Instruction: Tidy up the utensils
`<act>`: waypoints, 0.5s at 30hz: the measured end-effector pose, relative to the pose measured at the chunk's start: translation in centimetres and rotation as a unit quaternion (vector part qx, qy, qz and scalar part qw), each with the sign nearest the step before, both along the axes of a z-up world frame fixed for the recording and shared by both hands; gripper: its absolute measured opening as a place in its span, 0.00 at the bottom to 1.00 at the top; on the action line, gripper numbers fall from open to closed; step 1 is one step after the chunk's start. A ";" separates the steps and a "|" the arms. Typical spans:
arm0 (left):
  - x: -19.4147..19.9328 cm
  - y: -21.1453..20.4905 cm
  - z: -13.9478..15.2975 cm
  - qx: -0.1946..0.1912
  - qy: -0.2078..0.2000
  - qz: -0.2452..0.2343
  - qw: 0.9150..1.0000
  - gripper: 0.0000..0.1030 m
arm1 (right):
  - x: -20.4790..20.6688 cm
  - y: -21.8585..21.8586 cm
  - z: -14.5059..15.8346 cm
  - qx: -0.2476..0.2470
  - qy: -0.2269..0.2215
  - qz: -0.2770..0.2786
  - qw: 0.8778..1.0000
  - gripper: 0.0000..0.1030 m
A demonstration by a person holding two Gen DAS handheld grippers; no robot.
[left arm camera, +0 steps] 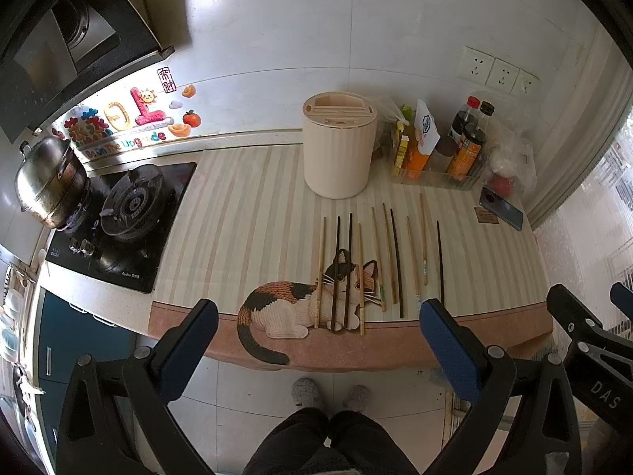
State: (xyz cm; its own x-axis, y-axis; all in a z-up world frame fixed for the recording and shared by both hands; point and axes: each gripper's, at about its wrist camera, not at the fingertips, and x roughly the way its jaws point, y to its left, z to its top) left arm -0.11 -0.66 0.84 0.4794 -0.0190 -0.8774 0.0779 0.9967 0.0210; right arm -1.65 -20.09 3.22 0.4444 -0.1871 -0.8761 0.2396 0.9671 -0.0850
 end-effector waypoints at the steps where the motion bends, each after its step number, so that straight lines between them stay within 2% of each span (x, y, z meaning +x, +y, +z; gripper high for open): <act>1: 0.0 0.0 0.0 0.000 0.000 0.000 1.000 1.00 | 0.0 0.0 0.0 0.000 0.000 0.000 1.000 1.00; 15: 0.1 -0.1 0.1 -0.002 0.001 0.001 1.000 1.00 | 0.1 0.0 0.2 -0.002 -0.001 0.000 1.000 1.00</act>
State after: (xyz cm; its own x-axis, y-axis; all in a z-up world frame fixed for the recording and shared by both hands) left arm -0.02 -0.80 0.92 0.4772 -0.0221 -0.8785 0.0767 0.9969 0.0166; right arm -1.59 -20.11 3.39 0.4456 -0.1904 -0.8747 0.2396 0.9668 -0.0884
